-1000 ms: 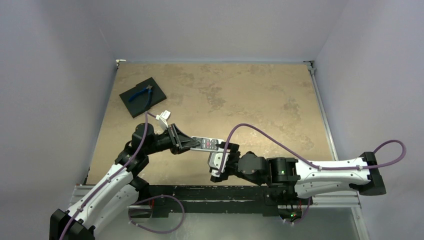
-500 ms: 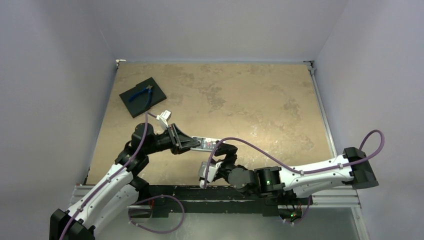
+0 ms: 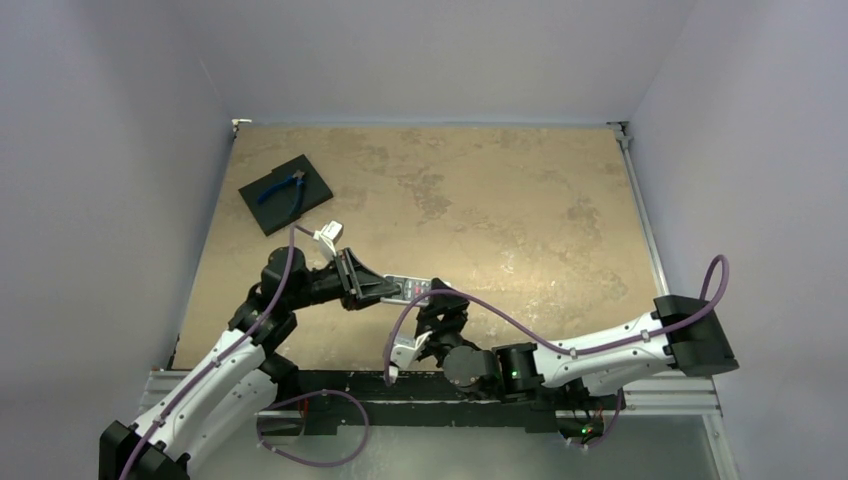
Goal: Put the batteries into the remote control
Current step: Adjust the remote control.
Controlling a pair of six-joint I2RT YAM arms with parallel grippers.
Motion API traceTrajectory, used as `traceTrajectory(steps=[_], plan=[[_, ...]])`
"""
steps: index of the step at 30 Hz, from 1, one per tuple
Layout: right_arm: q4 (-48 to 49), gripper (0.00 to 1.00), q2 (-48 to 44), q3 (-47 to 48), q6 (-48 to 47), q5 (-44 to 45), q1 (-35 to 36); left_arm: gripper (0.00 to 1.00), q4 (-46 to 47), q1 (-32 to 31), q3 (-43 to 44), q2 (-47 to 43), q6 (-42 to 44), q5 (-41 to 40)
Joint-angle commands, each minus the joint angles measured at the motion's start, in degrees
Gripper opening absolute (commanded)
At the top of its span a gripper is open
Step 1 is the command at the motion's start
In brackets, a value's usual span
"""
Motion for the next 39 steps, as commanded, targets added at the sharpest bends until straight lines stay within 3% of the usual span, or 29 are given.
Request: traceTrajectory(steps=[1, 5, 16, 18, 26, 29, 35, 39], plan=[[7.49, 0.71, 0.82, -0.08, -4.19, 4.66, 0.38, 0.0, 2.17, 0.53, -0.83, -0.84, -2.04, 1.43], [9.84, 0.64, 1.62, -0.4, -5.49, 5.72, 0.38, 0.0, 2.62, 0.53, -1.01, -0.8, -2.27, 1.89], [16.82, 0.0, 3.48, -1.71, -9.32, 8.05, 0.38, 0.0, 2.84, 0.53, -1.34, -0.87, -2.65, 2.91], [17.09, 0.0, 3.46, -1.8, -9.41, 8.19, 0.38, 0.03, 2.84, 0.53, -1.33, -1.01, -2.58, 3.03], [18.4, 0.0, 2.22, -2.75, -9.31, 8.72, 0.38, 0.39, 2.25, 0.53, -1.36, -2.1, -1.79, 2.27], [17.14, 0.0, 0.99, -3.0, -7.95, 8.82, 0.39, 0.47, 1.39, 0.53, -1.31, -2.15, -0.87, 2.05], [6.81, 0.0, -1.97, -1.5, 1.56, 6.76, 0.38, 0.66, -1.28, 0.53, -0.47, -2.64, 2.08, 0.94], [-3.55, 0.0, -4.63, -0.09, 9.73, 3.78, 0.15, 0.72, -3.19, 0.53, 0.85, -2.28, 4.89, 0.23]])
